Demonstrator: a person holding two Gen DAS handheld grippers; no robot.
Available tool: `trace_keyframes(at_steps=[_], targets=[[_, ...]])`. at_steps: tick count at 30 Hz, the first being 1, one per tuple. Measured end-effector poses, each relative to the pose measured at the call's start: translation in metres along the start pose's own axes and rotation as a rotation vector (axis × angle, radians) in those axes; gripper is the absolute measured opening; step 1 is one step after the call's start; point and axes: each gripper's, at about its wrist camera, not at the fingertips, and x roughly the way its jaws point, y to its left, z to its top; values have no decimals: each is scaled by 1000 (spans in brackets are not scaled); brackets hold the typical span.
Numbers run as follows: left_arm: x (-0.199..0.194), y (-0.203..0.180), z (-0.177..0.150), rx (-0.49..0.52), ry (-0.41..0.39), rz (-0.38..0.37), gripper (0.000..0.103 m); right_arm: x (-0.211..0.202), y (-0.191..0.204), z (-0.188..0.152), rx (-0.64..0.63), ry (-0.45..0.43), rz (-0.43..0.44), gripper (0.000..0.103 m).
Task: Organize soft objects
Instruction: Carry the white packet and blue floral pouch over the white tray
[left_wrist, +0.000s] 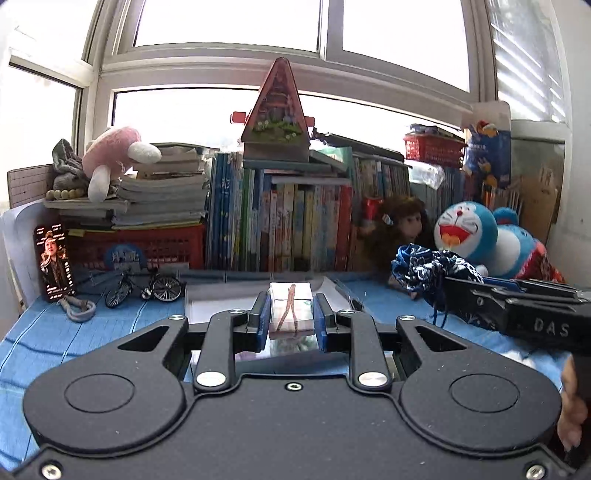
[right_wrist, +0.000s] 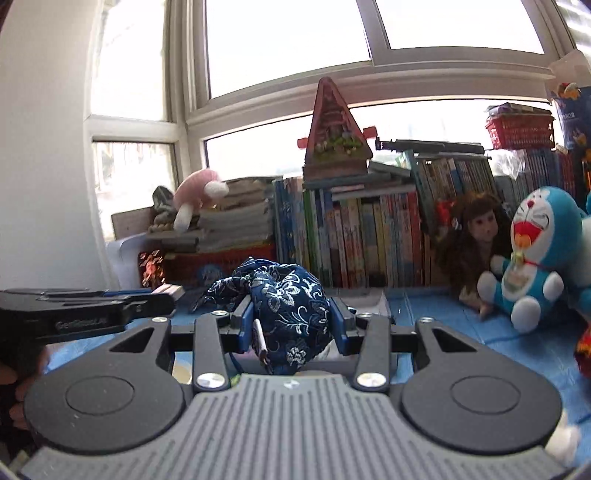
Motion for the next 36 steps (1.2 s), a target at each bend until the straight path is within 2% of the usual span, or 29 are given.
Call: trace_keyframes(at_steps=[4, 7, 11, 15, 20, 29, 36], targets=[[21, 10, 22, -12, 27, -4, 23, 23, -7, 22, 64, 24, 21, 46], [50, 18, 38, -28, 125, -15, 23, 46, -14, 36, 153, 67, 37, 46], [86, 28, 47, -72, 215, 1, 23, 86, -27, 43, 321, 161, 61, 47], [120, 38, 49, -130, 300, -17, 23, 125, -43, 36, 506, 262, 94, 47], [169, 51, 40, -212, 464, -19, 23, 168, -56, 13, 662, 382, 101, 47], [227, 76, 19, -394, 578, -45, 23, 221, -70, -19, 816, 526, 5, 47], [261, 87, 3, -474, 643, -67, 23, 239, -80, -34, 830, 590, -88, 48]])
